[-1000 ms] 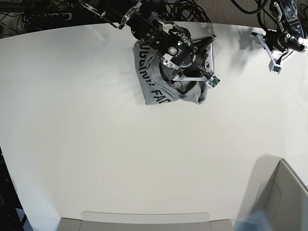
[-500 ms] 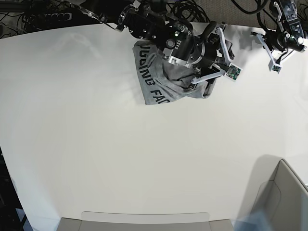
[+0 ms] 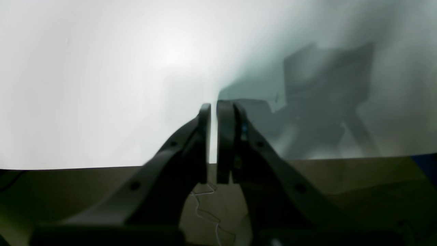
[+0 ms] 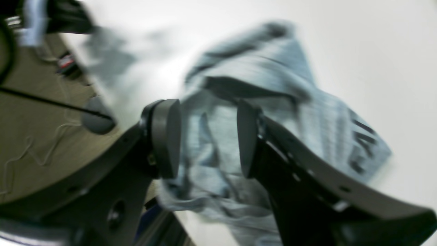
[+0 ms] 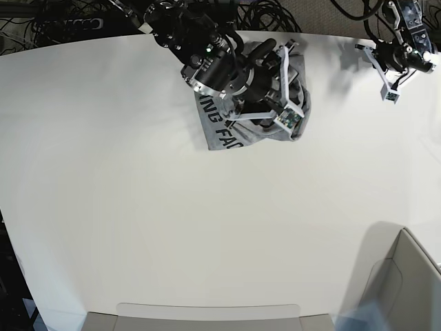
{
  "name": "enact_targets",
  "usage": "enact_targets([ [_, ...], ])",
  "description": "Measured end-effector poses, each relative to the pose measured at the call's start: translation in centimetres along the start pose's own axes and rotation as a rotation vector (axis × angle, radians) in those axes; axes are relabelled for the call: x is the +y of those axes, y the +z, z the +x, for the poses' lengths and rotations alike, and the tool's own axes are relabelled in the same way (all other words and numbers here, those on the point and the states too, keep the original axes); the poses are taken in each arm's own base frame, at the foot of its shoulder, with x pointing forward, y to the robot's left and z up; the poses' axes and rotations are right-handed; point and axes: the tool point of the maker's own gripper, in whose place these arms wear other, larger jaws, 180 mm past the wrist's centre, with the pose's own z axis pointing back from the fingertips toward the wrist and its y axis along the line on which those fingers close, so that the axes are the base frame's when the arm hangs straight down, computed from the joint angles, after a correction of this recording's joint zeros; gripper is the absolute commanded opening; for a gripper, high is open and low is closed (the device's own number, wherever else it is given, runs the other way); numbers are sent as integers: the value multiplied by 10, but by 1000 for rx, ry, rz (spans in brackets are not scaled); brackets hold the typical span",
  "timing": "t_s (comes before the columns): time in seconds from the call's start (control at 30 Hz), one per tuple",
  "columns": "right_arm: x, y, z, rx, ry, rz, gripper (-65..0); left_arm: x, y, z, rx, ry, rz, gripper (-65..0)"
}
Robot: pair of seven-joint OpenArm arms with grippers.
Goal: Fold the T-shirt properly
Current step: 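Press the folded bundle flat with the right gripper and withdraw it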
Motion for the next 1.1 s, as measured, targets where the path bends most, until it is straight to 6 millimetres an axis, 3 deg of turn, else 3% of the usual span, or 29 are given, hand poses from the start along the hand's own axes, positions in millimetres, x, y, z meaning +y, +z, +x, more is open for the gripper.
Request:
enact_targets([
  [0.27, -21, -49, -12, 168, -6, -13, -386, 0, 0, 0, -1, 0, -1, -613],
  [0.53, -54, -85, 5, 121, -5, -42, -597, 0, 0, 1, -2, 1, 0, -613],
  [0.7, -75, -113, 11, 105, -87, 23, -557, 0, 0, 0, 2, 1, 0, -613],
  [0.77, -65, -119, 23, 24, -62, 57, -546, 0, 0, 3, -7, 2, 1, -613],
  [0.93, 0, -128, 44, -124, 84, 180, -544, 0, 0, 2, -4, 0, 1, -613],
  [1.0, 2, -126, 51, -166, 81, 185, -544, 0, 0, 1, -3, 0, 0, -613],
  [1.1, -19, -113, 63, -221, -1, 142, -544, 0, 0, 2, -6, 1, -1, -613],
])
